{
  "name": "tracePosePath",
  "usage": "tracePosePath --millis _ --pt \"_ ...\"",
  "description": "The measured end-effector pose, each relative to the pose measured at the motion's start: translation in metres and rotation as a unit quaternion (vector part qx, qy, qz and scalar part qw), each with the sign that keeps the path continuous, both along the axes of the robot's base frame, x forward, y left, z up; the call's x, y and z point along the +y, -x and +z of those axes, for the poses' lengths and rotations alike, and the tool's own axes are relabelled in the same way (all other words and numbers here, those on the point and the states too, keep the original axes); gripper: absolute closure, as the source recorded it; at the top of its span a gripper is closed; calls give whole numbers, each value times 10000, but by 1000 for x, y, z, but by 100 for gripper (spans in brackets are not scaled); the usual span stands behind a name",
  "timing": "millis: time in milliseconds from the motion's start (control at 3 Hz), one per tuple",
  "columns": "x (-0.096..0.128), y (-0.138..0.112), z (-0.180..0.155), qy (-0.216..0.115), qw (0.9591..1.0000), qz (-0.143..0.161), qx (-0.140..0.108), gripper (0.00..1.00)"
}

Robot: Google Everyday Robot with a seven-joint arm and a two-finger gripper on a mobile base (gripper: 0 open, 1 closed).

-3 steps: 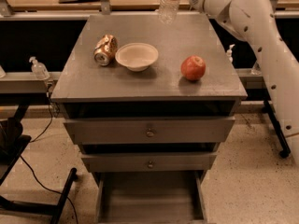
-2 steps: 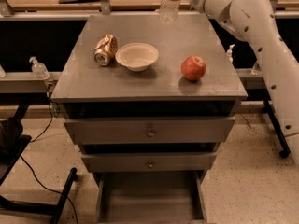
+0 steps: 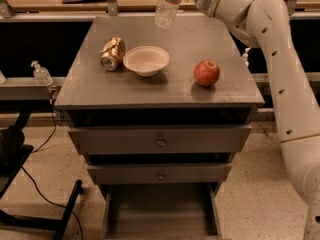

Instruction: Place water bottle into bottom drawer

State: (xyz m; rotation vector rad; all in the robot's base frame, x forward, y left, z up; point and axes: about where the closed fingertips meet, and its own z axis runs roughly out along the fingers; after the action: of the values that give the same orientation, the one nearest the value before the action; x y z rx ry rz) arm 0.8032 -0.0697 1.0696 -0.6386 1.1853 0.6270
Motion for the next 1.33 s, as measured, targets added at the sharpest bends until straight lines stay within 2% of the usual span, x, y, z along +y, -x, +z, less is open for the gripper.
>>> tracePosePath --millis 333,667,1000,1333 --pt "28 63 -3 97 9926 1202 -127 100" --pt "37 101 -5 192 9837 1777 -214 100" --pt "32 138 -12 217 9774 2095 -160 100" --pt "16 174 -29 377 9765 2123 -76 100"
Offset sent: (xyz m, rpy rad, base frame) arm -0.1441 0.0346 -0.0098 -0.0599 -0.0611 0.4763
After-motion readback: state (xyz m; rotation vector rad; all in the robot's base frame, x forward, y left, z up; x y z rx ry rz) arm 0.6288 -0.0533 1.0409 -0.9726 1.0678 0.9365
